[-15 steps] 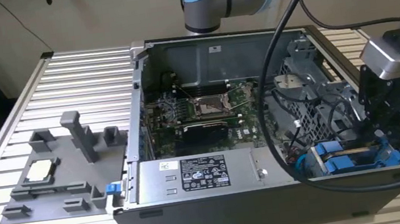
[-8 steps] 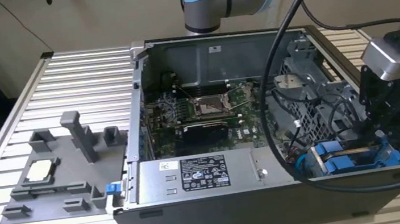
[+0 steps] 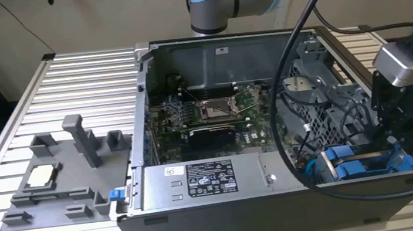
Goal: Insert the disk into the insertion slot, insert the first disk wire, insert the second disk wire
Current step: 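Insert the first disk wire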
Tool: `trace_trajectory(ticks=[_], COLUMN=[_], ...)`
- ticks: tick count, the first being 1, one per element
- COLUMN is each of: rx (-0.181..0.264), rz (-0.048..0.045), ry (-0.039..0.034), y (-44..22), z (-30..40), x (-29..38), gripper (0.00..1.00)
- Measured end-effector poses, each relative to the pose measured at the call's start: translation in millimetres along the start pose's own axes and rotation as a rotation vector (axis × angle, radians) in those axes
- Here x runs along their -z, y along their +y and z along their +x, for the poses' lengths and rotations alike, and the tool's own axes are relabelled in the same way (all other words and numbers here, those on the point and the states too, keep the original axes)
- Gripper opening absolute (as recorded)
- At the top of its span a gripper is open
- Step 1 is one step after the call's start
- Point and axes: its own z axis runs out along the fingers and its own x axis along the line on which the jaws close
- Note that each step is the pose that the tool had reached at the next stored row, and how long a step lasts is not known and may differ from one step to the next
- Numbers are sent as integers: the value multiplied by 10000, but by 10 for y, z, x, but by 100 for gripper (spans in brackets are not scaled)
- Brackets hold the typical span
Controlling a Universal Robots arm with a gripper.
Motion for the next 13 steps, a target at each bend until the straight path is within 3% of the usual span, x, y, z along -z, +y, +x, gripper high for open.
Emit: trace_trajectory(ticks=[2, 4, 13], rx=[-8, -8, -9], rz=[1, 0, -1], ry=[-20, -41, -20], y=[0, 1, 12], z=[1, -2, -33], x=[-16, 27, 445], gripper=[19, 27, 27])
